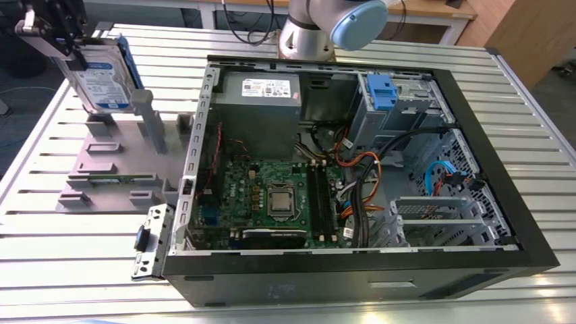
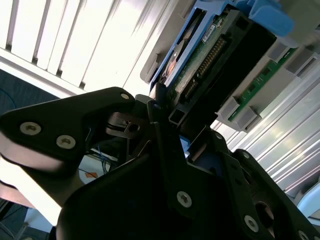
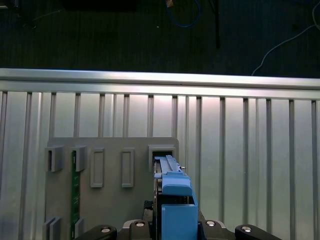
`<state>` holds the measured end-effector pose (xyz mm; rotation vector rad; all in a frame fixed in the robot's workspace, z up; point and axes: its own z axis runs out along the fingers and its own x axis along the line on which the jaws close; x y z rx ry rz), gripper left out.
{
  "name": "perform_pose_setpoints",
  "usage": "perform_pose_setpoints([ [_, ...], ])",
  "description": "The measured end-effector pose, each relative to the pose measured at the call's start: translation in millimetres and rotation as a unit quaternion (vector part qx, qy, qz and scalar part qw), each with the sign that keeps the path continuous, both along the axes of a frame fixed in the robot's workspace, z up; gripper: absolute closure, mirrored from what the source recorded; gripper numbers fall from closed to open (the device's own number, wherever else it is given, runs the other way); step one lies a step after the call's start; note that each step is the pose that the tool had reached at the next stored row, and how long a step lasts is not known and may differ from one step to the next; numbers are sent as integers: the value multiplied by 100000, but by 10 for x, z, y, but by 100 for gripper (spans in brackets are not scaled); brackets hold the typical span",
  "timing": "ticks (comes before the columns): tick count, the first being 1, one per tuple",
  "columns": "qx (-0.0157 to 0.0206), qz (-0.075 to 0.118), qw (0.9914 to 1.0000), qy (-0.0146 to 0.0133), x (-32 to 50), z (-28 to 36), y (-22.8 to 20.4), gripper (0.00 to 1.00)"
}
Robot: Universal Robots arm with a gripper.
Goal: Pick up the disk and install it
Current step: 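Pick up the disk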
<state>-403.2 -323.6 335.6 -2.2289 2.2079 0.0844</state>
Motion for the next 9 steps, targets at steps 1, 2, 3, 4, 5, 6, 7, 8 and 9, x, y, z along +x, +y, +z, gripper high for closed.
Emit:
perform_pose_setpoints([
  [1, 1, -2, 100000, 3, 0, 3, 0, 63],
  [2, 1, -1, 100000, 2, 0, 6, 0, 63],
  [3, 0, -1, 100000, 1, 0, 9, 0, 63],
  [4, 2, -1, 100000, 0, 0, 12, 0, 63],
  [5, 0, -2, 100000, 3, 0, 15, 0, 63],
  [6, 1, -1, 100000, 0, 0, 18, 0, 63],
  [7, -1, 0, 100000, 1, 0, 21, 0, 63],
  [8, -1, -1, 100000, 5, 0, 25, 0, 63],
  [9, 0, -1, 100000, 1, 0, 27, 0, 63],
])
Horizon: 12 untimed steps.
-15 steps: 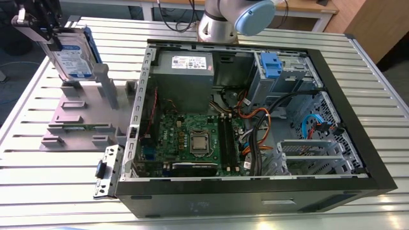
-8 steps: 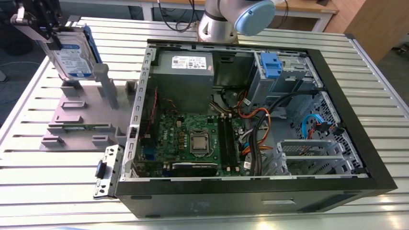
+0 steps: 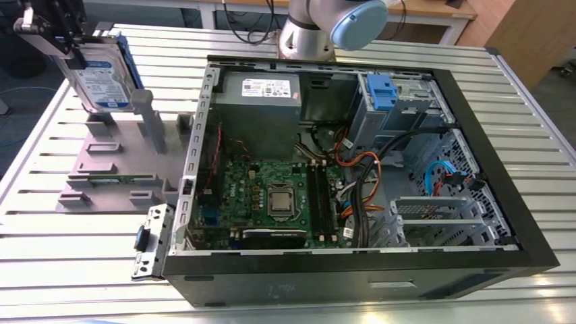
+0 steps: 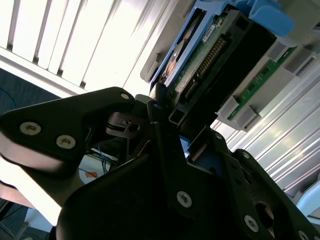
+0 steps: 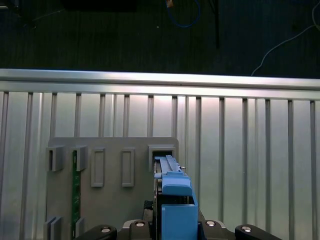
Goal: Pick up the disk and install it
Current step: 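Pick up the disk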
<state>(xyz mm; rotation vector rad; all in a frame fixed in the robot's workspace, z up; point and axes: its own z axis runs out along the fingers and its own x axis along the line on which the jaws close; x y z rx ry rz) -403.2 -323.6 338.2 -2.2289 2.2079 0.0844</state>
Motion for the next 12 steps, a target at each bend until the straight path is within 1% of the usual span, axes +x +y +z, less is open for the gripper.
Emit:
perform_pose_setpoints([
  [12, 0, 0, 100000, 4, 0, 39, 0, 63],
])
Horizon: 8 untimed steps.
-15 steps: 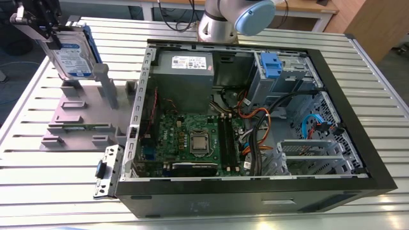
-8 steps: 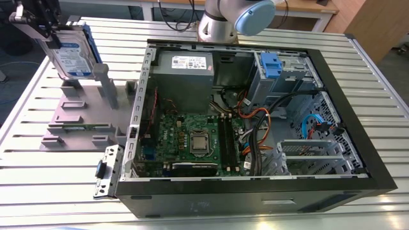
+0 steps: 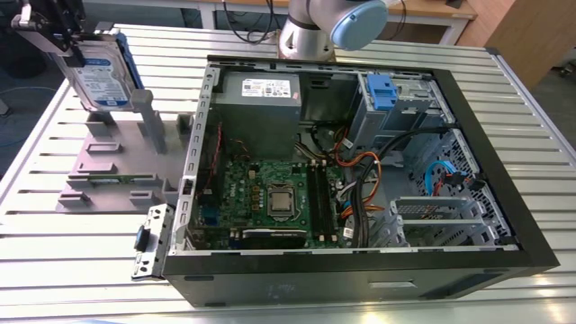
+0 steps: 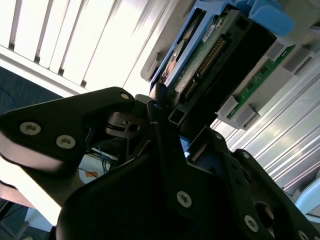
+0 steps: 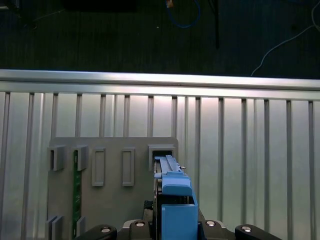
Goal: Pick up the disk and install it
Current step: 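Pick up the disk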
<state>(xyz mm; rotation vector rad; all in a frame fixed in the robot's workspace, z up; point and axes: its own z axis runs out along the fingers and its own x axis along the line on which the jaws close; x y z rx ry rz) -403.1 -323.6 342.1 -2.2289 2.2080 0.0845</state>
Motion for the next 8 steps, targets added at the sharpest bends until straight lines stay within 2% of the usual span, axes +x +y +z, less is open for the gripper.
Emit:
perform_pose_setpoints([
  [8, 2, -1, 100000, -4, 0, 33, 0, 63],
])
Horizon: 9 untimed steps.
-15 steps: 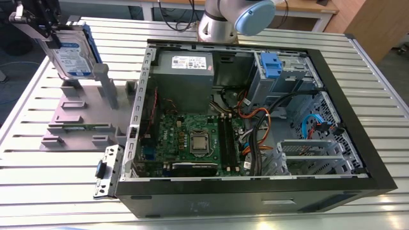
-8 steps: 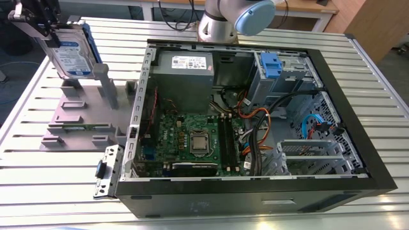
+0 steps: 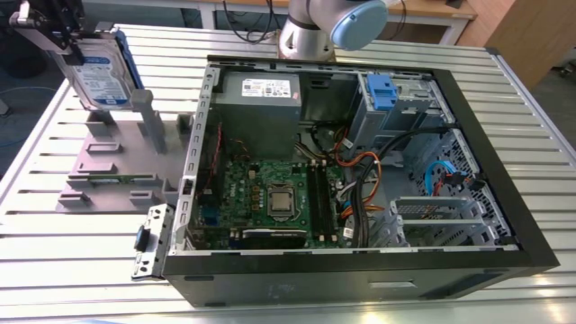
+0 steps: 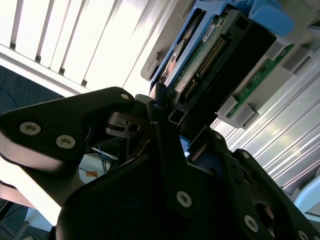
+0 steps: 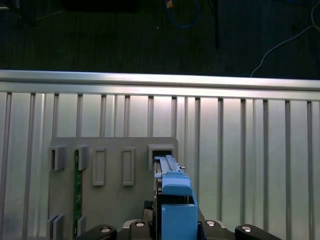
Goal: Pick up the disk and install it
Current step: 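Pick up the disk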
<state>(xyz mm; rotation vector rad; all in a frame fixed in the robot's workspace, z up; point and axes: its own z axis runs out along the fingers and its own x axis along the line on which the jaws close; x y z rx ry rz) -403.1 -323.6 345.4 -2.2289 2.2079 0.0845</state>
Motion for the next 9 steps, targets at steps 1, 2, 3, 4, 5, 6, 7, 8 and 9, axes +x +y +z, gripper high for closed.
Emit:
perform_pose_setpoints([
  [1, 1, 0, 100000, -3, 0, 4, 0, 63],
  [2, 2, -1, 100000, -8, 0, 6, 0, 63],
  [3, 1, 1, 100000, -1, 0, 11, 0, 63],
  [4, -2, 0, 100000, 3, 0, 14, 0, 63],
  [5, -2, 0, 100000, 0, 0, 18, 0, 63],
  [6, -3, 0, 100000, 3, 0, 22, 0, 63],
  [7, -1, 1, 100000, 2, 0, 26, 0, 63],
  [8, -1, 1, 100000, -2, 0, 30, 0, 63],
  [9, 0, 2, 100000, 0, 0, 34, 0, 63],
])
